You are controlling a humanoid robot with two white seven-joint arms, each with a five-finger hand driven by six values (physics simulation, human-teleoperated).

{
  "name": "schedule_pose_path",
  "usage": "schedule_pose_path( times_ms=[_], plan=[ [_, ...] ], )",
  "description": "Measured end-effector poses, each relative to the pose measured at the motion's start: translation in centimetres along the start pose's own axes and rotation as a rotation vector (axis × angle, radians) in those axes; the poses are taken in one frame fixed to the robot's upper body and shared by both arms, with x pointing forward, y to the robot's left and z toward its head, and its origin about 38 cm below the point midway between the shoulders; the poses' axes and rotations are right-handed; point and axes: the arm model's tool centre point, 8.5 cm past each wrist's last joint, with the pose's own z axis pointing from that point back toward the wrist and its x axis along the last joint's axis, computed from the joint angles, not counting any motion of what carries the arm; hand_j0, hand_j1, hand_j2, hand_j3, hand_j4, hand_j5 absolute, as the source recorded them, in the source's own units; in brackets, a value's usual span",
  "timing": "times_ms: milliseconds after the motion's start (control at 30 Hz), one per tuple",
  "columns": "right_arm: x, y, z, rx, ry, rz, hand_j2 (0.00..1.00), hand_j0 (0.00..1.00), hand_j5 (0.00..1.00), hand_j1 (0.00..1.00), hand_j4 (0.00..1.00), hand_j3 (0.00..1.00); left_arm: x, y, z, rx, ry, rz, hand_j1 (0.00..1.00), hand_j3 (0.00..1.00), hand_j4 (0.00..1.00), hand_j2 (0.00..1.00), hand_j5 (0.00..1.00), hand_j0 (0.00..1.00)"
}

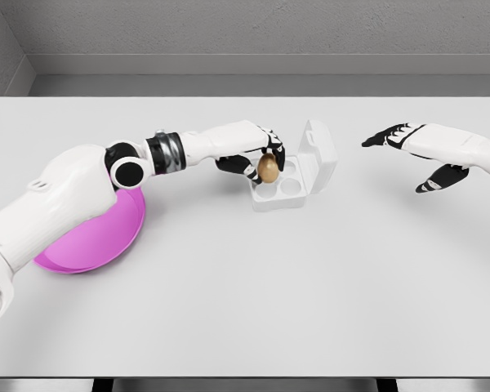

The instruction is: Pack egg into the box and close the box lid

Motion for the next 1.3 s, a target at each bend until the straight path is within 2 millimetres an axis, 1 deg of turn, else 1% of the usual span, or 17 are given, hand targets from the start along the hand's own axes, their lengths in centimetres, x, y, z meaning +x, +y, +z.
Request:
schedule_pose_path(
  times_ms=[33,100,133,167,200,300,333,367,633,833,867,900,933,1033,1133,1267,1300],
  plan=[
    [0.0,0.0,0.0,0.000,0.000,0.000,1.00,1.00,1.00,1.00,1.00,1.00,0.0,0.0,0.0,0.000,0.000,0.000,0.44,0.44,0.44,0.44,0.44,0.44],
    [0.0,0.0,0.0,0.000,0.000,0.000,1.00,1.00,1.00,1.00,1.00,1.00,0.0,0.1,0.0,0.002,0.000,-0.001,0.54,0.54,0.54,0.54,0.54,0.54],
    [0.0,0.0,0.0,0.000,0.000,0.001,1.00,1.00,1.00,1.00,1.00,1.00,0.0,0.1,0.0,0.002,0.001,-0.001,0.60,0.60,0.60,0.60,0.60,0.60],
    [0.0,0.0,0.0,0.000,0.000,0.001,1.00,1.00,1.00,1.00,1.00,1.00,0.0,0.4,-0.1,0.005,0.000,-0.005,0.71,0.71,0.71,0.71,0.71,0.71],
    [0.0,0.0,0.0,0.000,0.000,0.001,1.00,1.00,1.00,1.00,1.00,1.00,0.0,0.7,-0.1,0.009,-0.001,-0.008,0.77,0.77,0.77,0.77,0.77,0.77],
    [0.0,0.0,0.1,0.001,0.001,0.001,1.00,1.00,1.00,1.00,1.00,1.00,0.0,0.8,-0.1,0.015,0.000,-0.007,0.87,0.87,0.87,0.87,0.87,0.87],
    [0.0,0.0,0.1,0.001,0.001,0.002,1.00,1.00,1.00,1.00,1.00,1.00,0.0,0.9,0.0,0.018,0.000,-0.006,0.92,0.92,0.92,0.92,0.92,0.92],
    [0.0,0.0,0.1,0.000,0.002,0.002,1.00,1.00,1.00,1.00,1.00,1.00,0.0,0.9,0.0,0.020,0.001,-0.006,1.00,1.00,1.00,1.00,1.00,1.00],
    [0.0,0.0,0.1,0.000,0.001,0.001,1.00,1.00,1.00,1.00,1.00,1.00,-0.4,1.1,0.7,0.032,0.012,-0.003,1.00,1.00,1.00,1.00,1.00,1.00],
    [0.0,0.0,-0.1,0.001,-0.002,0.000,1.00,1.00,1.00,1.00,1.00,1.00,-1.7,1.9,2.7,0.046,0.054,-0.010,1.00,1.00,1.00,1.00,1.00,1.00],
    [0.0,0.0,-0.1,0.001,-0.002,0.000,1.00,1.00,1.00,1.00,1.00,1.00,-2.0,2.1,3.2,0.050,0.065,-0.012,1.00,1.00,1.00,1.00,1.00,1.00],
    [0.0,0.0,0.0,0.001,-0.001,0.000,1.00,1.00,1.00,1.00,1.00,1.00,-2.3,2.8,3.8,0.057,0.075,-0.023,1.00,1.00,1.00,1.00,1.00,1.00],
    [0.0,0.0,0.0,0.001,-0.001,0.001,1.00,1.00,1.00,1.00,1.00,1.00,-2.5,4.0,4.4,0.067,0.085,-0.042,1.00,1.00,1.00,1.00,1.00,1.00],
    [0.0,0.0,0.0,0.001,0.001,0.001,1.00,1.00,1.00,1.00,1.00,1.00,-3.7,4.7,7.0,0.072,0.130,-0.055,1.00,1.00,1.00,1.00,1.00,1.00],
    [0.0,0.0,0.0,0.001,-0.001,0.002,1.00,1.00,1.00,1.00,1.00,1.00,-4.1,5.3,9.8,0.085,0.153,-0.058,1.00,1.00,1.00,1.00,1.00,1.00],
    [0.5,-0.2,-0.2,-0.003,-0.014,0.011,1.00,1.00,1.00,1.00,1.00,1.00,-4.1,5.7,12.2,0.095,0.167,-0.057,1.00,1.00,1.00,1.00,1.00,1.00],
    [0.7,0.1,-0.4,0.001,-0.020,0.009,1.00,1.00,1.00,1.00,1.00,1.00,-4.3,5.9,13.0,0.096,0.177,-0.059,1.00,1.00,1.00,1.00,1.00,1.00]
  ],
)
